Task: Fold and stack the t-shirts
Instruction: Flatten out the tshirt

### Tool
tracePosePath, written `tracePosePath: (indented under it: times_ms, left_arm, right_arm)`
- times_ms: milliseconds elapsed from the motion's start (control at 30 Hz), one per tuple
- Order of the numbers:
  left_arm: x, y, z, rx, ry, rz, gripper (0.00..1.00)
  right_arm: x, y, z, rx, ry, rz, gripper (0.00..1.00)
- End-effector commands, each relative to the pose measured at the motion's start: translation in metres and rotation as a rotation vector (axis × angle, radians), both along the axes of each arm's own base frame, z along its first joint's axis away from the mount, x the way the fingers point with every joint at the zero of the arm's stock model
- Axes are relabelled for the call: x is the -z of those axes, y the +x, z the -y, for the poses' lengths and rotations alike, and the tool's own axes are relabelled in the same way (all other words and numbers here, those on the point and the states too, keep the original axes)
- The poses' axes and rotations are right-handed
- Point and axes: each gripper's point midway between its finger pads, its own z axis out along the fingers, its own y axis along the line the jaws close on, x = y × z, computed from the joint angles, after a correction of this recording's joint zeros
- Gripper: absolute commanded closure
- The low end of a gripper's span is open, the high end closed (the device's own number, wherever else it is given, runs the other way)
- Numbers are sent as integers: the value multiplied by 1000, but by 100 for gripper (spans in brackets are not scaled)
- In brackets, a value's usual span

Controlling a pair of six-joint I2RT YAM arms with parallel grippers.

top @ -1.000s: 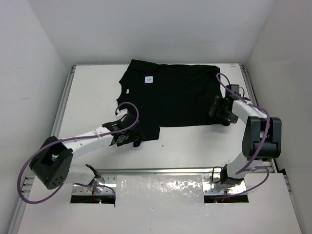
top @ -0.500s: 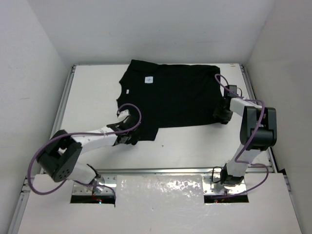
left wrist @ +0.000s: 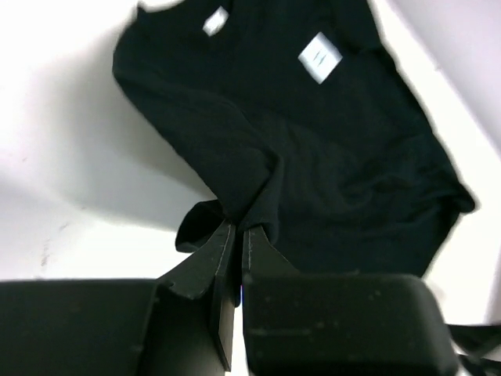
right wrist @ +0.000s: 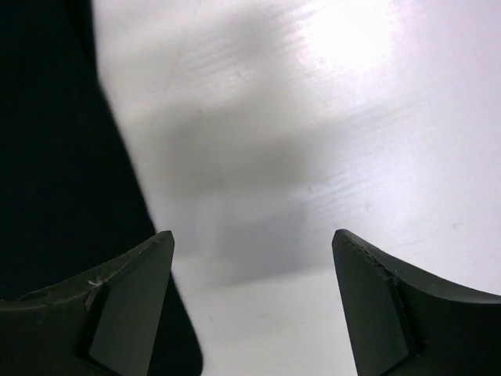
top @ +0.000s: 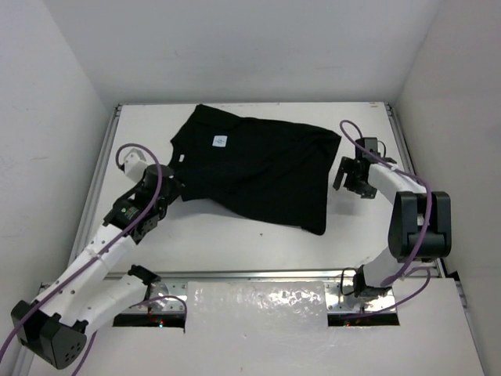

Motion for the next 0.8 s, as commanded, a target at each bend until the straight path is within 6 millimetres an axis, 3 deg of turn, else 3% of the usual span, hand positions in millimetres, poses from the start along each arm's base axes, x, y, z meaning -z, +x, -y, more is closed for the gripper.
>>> tracePosePath:
  times_ms: [0,33,67,133,167,233,333,500,633,767]
  left_arm:
    - [20,-5,-4,8,48,-75,100]
    - [21,-4,-3,15,49,-74,100]
    - [24,-5,0,30,44,-81,100]
    - [29,-6,2,43,43,-89,100]
    - [30,-6,2,44,44,-91,100]
    - [34,-8,0,41,53,-98,100]
    - [36,-9,-1,47,61,-103,100]
    - [36,-7,3,69,58,-103,100]
    - [35,-6,6,91,59,-101,100]
    - [36,-3,12,116,49,-97,100]
  right_arm:
    - [-2,-15,-2,10,20,-8,20]
    - [2,-18,-8,0,54,-16,25]
    - [7,-23,-17,-13,96,-31,43]
    - [17,-41,-51,-87,220,-46,53]
    - [17,-47,-71,-136,256,-40,52]
    - [14,-60,-101,-226,303,-46,41]
    - [15,-77,-129,-286,354,-78,40]
    - [25,-101,-121,-224,301,-103,40]
    - [29,-121,-119,-219,310,-84,50]
    - [34,-127,-117,-243,287,-102,52]
